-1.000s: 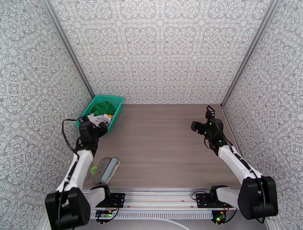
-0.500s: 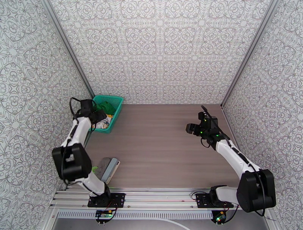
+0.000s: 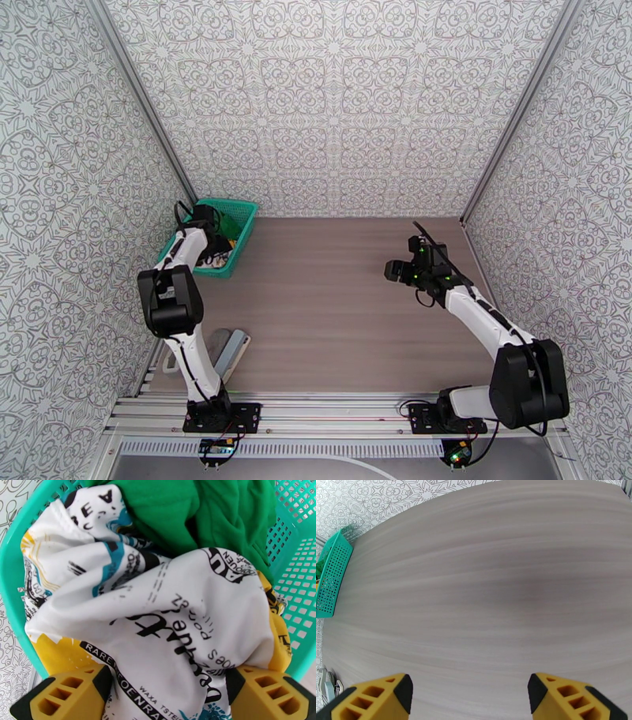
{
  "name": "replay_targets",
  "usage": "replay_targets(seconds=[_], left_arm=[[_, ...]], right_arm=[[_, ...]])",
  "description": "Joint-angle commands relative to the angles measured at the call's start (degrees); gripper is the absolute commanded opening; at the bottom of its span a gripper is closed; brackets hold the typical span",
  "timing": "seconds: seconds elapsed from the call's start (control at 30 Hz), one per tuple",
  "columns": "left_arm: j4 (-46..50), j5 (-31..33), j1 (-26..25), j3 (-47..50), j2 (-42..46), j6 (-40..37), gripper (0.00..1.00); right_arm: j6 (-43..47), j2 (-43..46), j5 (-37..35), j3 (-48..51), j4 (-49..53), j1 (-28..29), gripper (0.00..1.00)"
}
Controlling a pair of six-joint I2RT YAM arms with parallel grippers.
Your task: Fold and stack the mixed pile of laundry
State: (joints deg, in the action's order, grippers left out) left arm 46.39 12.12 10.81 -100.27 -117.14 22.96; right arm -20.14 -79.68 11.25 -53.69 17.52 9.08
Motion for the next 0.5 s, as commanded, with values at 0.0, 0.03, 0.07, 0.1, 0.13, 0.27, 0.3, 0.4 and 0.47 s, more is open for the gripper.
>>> replay_targets(seconds=[0.0,0.03,0.07,0.1,0.13,0.27,0.3,0.4,0.47], left_arm=[[1.93,2.78,-0.52,-4.69,1.26,-1.74,0.85],[2.39,2.91,-0.37,-6.10,0.80,-2.46,0.85],[3.00,2.83,-0.11,-8.28,-0.11,-3.09,0.85],[3.39,2.77,0.08,-10.21,-1.34,-3.72,0.85],[3.36,2.82,0.30,-12.00,-2.64,-4.36,0.85],[1.53,2.57,1.00,-17.73,-7.88,-5.87,0.85],[1.51,2.35,1.20,-19.64,-9.34,-6.01,0.85],[2.30,0.92,1.97,-27.19,-15.15,-6.34,0.79],[2.74,0.58,2.20,-31.78,-18.62,-6.89,0.76]], right_arm=[[0.34,-0.82,0.47,-2.57,1.11,0.67,0.82],[0.26,-1.06,0.45,-2.72,1.05,0.72,0.82],[0.08,-1.49,0.57,-3.18,1.10,0.76,0.82],[0.05,-2.06,0.90,-3.57,1.11,0.84,0.82],[-0.07,-2.74,1.28,-4.02,1.09,0.92,0.82],[-0.30,-5.31,1.43,-5.40,1.10,1.54,0.82],[-0.27,-5.92,1.52,-5.90,1.27,1.71,0.82],[-0.24,-7.95,2.68,-7.34,2.01,1.99,0.76],[-0.07,-9.10,3.72,-8.08,2.34,2.23,0.74]])
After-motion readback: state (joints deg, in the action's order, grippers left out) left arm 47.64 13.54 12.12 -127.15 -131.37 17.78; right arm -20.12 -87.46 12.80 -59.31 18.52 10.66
